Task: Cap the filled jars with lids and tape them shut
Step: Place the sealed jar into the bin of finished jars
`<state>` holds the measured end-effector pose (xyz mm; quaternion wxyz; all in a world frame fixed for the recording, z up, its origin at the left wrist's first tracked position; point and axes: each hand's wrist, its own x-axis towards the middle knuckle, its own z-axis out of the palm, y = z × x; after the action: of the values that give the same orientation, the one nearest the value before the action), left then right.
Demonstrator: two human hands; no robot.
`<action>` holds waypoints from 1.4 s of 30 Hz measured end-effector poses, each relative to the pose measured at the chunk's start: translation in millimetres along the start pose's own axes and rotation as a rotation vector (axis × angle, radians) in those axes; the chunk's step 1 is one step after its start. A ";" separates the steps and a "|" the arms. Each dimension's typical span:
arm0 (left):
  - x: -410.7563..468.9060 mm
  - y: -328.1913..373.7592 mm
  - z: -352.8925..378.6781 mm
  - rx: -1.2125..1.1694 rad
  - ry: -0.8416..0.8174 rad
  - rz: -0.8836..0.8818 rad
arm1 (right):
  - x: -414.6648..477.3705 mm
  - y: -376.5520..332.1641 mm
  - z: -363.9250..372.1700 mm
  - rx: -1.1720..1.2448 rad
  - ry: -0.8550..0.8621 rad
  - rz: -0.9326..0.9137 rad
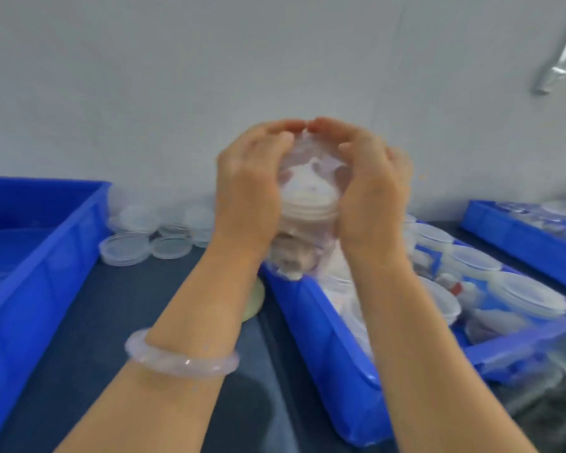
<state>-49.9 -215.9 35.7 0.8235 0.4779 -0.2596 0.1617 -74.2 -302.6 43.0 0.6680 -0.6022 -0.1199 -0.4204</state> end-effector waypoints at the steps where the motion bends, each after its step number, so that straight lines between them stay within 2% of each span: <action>1: 0.7 -3.0 21.0 -0.023 -0.056 -0.027 | 8.1 -9.1 -17.6 -0.040 0.042 -0.024; 5: 4.7 -33.1 90.7 -0.117 -0.303 -0.117 | 38.2 -22.0 -85.6 -0.215 0.165 -0.103; 11: 15.6 -98.9 148.6 0.006 -0.500 -0.257 | 68.2 8.9 -174.0 -0.544 0.178 -0.179; 16: 17.1 -157.2 144.1 0.213 -0.641 -0.408 | 65.1 61.3 -210.8 -0.707 0.035 0.034; 20: 15.1 -185.0 144.9 0.455 -0.738 -0.435 | 62.0 83.8 -233.1 -0.745 0.030 0.240; 23: 11.3 -193.3 155.0 0.701 -0.780 -0.348 | 61.9 90.8 -245.6 -0.855 0.017 0.395; 27: 3.1 -200.6 158.1 1.078 -0.936 -0.188 | 59.8 106.6 -244.3 -1.104 -0.162 0.573; 31: 5.7 -183.2 147.5 1.005 -0.898 -0.158 | 59.4 103.6 -236.2 -1.337 -0.227 0.573; 33: 11.9 -163.0 133.4 0.909 -0.858 -0.152 | 62.5 93.4 -222.5 -1.533 -0.256 0.395; 34: 18.6 -151.7 123.2 0.875 -0.834 -0.140 | 65.6 88.1 -207.6 -1.536 -0.260 0.280; 36: 39.6 -127.2 93.2 0.855 -0.748 -0.112 | 76.1 80.5 -160.7 -1.413 -0.287 0.139; 38: 64.4 -99.8 52.6 0.881 -0.595 -0.087 | 88.4 81.2 -101.7 -1.308 -0.370 0.070; 42: 99.1 -44.3 -57.8 1.052 -0.324 -0.085 | 85.3 112.7 36.0 -1.089 -0.576 -0.042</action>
<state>69.3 -185.5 38.7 0.4289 0.8537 -0.2476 0.1607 70.5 -314.4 29.4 0.1968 -0.9438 -0.0755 -0.2547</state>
